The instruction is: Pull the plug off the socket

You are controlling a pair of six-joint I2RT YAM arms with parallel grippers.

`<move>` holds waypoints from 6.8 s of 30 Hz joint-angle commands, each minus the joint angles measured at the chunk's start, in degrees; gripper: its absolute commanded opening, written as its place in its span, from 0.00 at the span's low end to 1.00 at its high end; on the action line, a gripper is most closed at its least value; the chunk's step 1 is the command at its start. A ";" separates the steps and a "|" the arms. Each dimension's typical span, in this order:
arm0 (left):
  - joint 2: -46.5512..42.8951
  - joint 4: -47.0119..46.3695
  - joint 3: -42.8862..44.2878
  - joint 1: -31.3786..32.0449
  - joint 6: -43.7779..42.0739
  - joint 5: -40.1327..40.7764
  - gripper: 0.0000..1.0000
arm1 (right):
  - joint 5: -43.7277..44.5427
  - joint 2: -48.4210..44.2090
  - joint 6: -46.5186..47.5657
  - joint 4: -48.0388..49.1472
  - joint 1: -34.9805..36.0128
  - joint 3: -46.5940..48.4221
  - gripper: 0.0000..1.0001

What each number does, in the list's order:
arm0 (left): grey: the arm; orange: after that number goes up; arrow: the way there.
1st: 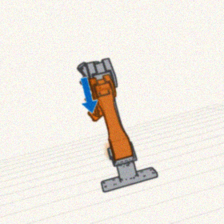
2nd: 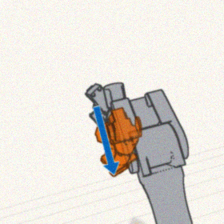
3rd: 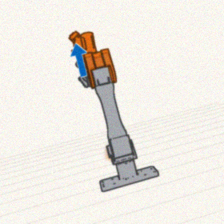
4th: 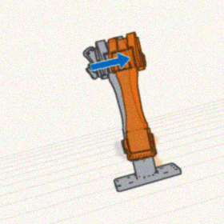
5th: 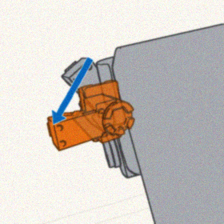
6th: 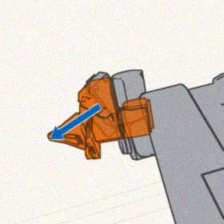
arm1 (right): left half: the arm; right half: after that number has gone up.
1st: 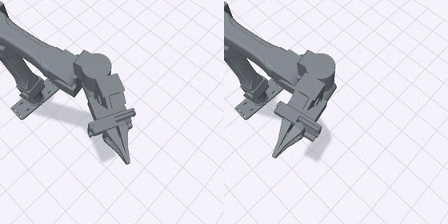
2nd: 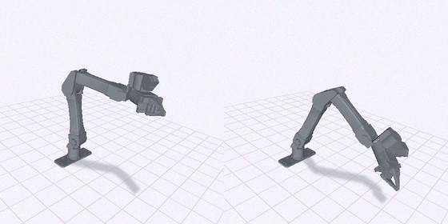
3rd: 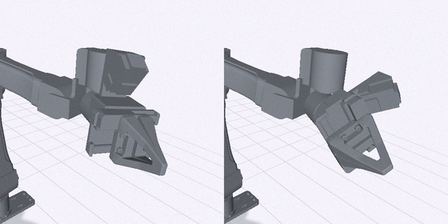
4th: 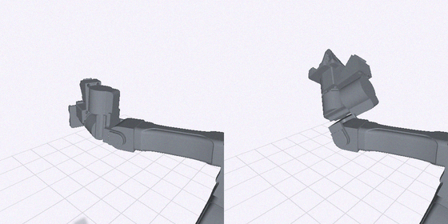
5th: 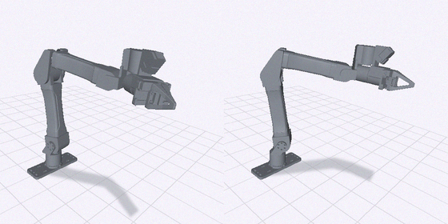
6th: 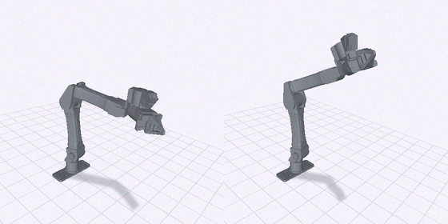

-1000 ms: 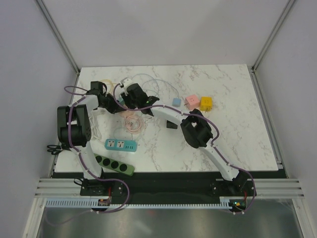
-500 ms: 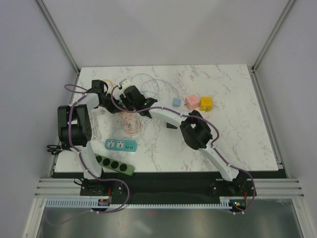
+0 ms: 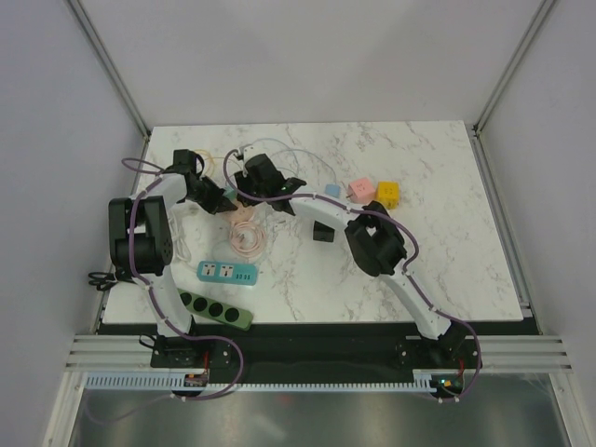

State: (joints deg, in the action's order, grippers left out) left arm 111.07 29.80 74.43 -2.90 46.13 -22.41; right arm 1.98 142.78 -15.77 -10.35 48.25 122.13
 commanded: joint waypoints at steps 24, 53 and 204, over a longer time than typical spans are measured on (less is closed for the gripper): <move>2.93 1.49 0.89 0.70 -0.95 8.09 0.02 | -4.54 -8.22 -1.99 4.99 2.29 -4.71 0.00; 0.29 1.14 1.15 0.87 -1.75 6.15 0.02 | 5.85 -23.77 6.19 -0.20 3.70 -20.42 0.00; 0.55 -5.19 -3.77 -4.22 -0.16 -0.53 0.02 | 14.72 9.80 10.32 8.42 5.01 13.22 0.26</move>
State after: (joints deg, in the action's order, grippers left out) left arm 109.93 21.65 69.82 -7.49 45.74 -27.09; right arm 16.64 151.92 -7.07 -3.57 53.04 132.25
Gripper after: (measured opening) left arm 0.026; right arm 0.545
